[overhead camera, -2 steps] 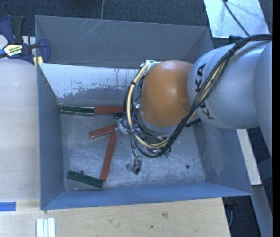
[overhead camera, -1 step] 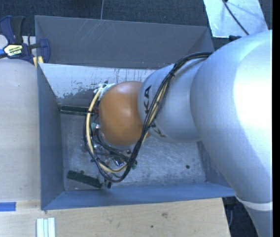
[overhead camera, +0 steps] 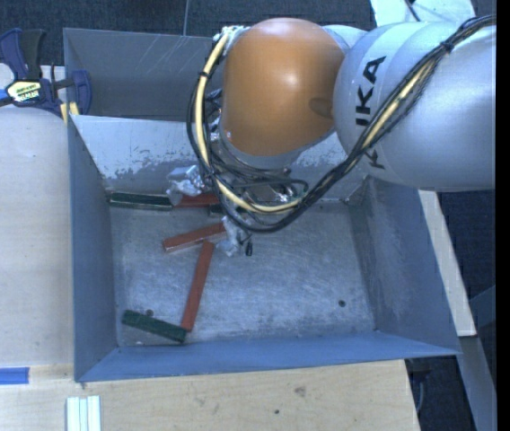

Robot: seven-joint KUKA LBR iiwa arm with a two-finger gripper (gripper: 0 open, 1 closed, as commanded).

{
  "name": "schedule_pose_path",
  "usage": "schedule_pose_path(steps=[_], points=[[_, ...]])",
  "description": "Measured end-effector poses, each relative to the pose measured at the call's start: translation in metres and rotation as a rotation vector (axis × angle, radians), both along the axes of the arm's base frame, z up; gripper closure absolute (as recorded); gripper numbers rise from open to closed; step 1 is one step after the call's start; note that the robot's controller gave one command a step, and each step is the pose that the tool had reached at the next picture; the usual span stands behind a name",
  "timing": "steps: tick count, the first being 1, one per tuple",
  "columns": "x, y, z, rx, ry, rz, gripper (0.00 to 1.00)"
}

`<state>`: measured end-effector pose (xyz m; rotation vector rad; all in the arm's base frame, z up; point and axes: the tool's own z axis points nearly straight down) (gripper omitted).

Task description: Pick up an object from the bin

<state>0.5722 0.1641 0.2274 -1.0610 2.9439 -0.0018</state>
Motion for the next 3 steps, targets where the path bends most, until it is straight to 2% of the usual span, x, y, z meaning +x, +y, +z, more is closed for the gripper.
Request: schedule_pose_path(steps=[1, 2, 3], points=[[0.006, 0.008, -0.153, -0.005, 0.016, 0.246, 0.00], [-0.086, -0.040, -0.052, -0.008, 0.007, 0.745, 0.00], [-0.052, -0.014, -0.159, -0.007, 0.010, 1.109, 0.00]])
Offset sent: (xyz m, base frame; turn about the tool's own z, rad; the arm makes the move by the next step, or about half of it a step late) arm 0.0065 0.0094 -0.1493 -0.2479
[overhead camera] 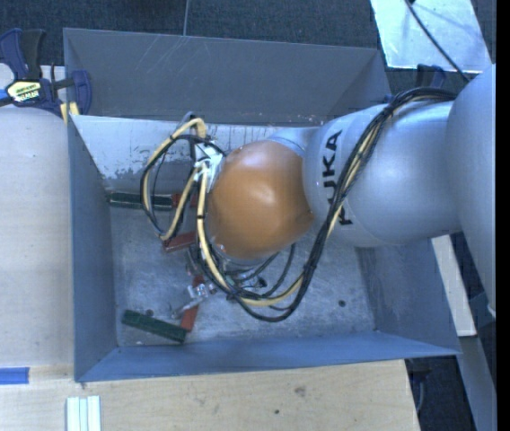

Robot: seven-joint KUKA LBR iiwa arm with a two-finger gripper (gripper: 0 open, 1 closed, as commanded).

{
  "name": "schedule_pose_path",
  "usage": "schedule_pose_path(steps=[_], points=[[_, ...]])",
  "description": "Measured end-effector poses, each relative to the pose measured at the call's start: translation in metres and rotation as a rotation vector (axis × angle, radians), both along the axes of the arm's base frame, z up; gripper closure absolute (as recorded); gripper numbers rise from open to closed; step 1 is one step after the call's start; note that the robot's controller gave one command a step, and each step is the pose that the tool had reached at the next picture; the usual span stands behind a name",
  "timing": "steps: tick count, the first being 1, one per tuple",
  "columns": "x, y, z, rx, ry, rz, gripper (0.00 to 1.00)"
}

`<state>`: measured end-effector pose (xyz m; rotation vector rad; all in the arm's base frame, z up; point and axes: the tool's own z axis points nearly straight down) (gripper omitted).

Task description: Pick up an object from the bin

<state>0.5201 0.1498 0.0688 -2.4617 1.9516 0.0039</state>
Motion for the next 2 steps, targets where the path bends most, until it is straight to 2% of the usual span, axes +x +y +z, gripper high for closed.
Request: schedule_pose_path(steps=[1, 2], points=[[0.001, 0.001, 0.002, 0.001, -0.002, -0.002, 1.00], [0.006, -0.007, 0.197, 0.002, -0.011, -0.011, 1.00]])
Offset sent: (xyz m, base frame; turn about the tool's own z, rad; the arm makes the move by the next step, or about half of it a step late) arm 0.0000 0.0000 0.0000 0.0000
